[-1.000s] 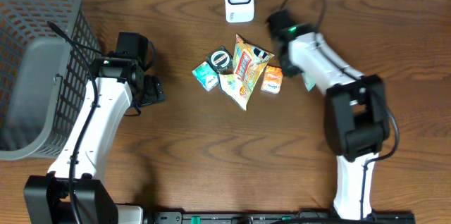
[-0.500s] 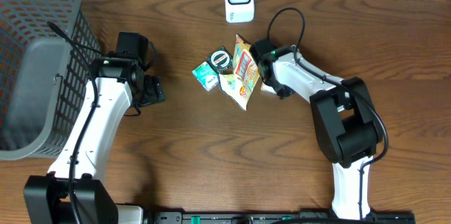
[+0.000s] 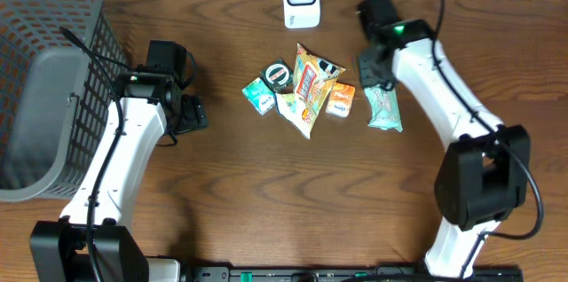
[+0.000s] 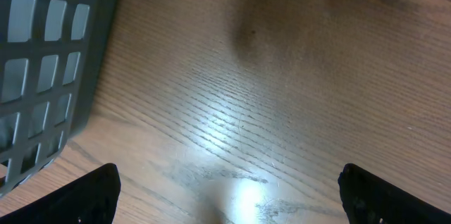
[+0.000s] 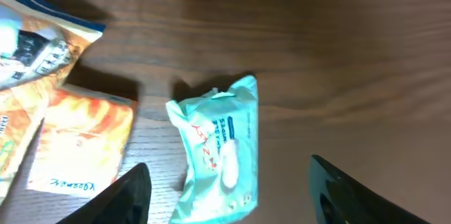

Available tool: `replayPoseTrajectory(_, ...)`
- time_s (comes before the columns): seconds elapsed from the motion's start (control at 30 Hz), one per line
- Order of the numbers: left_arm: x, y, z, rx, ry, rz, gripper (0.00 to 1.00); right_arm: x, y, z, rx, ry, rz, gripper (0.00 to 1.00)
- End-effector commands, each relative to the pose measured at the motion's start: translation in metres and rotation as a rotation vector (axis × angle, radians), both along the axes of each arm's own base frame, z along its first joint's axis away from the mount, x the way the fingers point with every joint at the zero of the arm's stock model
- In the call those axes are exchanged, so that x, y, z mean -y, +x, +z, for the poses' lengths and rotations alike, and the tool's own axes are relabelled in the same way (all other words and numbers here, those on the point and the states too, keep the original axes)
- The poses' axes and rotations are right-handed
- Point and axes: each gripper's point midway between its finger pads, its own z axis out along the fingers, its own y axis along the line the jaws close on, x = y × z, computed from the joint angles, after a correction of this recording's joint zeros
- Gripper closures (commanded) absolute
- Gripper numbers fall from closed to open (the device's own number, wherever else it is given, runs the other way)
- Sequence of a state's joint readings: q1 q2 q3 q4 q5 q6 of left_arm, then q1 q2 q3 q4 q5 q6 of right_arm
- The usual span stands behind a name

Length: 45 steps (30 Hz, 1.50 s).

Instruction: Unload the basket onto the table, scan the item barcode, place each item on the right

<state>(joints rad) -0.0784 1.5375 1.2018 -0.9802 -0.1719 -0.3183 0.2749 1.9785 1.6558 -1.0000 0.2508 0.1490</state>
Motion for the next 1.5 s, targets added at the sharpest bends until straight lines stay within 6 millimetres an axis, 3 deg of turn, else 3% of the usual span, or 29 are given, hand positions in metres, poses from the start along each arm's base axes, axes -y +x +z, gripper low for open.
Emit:
replayPoseTrajectory(0.0,-0.005,-0.002,-0.001,-0.003,0.018,0.02,0.02,-0.005,-0.009,-0.047,-0.138,0.176,0.07,0.35)
replayPoseTrajectory(0.23,-0.005,-0.002,-0.001,-0.003,0.018,0.02,0.02,0.008,-0.026,-0.105,-0.289,0.178,0.026,0.44)
replayPoseTrajectory(0.33,-0.005,-0.002,-0.001,-0.004,0.018,0.019,0.03,0.006,-0.037,-0.128,-0.351,0.168,0.028,0.62)
replayPoseTrajectory(0.43,-0.005,-0.002,-0.001,-0.004,0.018,0.019,0.02,0.004,-0.041,-0.137,-0.376,0.163,0.032,0.99)
replayPoseTrajectory(0.53,-0.005,-0.002,-0.001,-0.004,0.018,0.019,0.02,0.002,-0.037,-0.13,-0.362,0.165,0.036,0.99)
replayPoseTrajectory(0.63,-0.005,-0.002,-0.001,-0.004,0.018,0.019,0.02,-0.003,-0.029,-0.111,-0.334,0.165,0.042,0.99)
replayPoseTrajectory(0.83,-0.005,-0.002,-0.001,-0.003,0.018,0.02,0.02,0.006,0.015,-0.031,-0.137,-0.082,-0.017,0.99)
replayPoseTrajectory(0.97,-0.005,-0.002,-0.001,-0.003,0.018,0.02,0.02,-0.008,0.043,0.003,0.039,-0.239,0.014,0.99)
replayPoseTrajectory(1.0,-0.005,-0.002,-0.001,-0.004,0.018,0.019,0.02,-0.021,0.051,0.011,0.103,-0.281,0.041,0.99)
replayPoseTrajectory(1.1,-0.005,-0.002,-0.001,-0.004,0.018,0.019,0.02,-0.044,0.054,0.012,0.144,-0.28,0.084,0.99)
replayPoseTrajectory(1.2,-0.005,-0.002,-0.001,-0.004,0.018,0.019,0.02,-0.044,0.045,0.004,0.108,-0.293,0.097,0.96)
replayPoseTrajectory(1.37,-0.005,-0.002,-0.001,-0.004,0.018,0.019,0.02,-0.008,0.027,-0.026,-0.001,-0.334,0.061,0.99)
replayPoseTrajectory(1.47,-0.005,-0.002,-0.001,-0.003,0.018,0.02,0.02,0.018,0.017,-0.051,-0.053,-0.35,0.022,0.89)
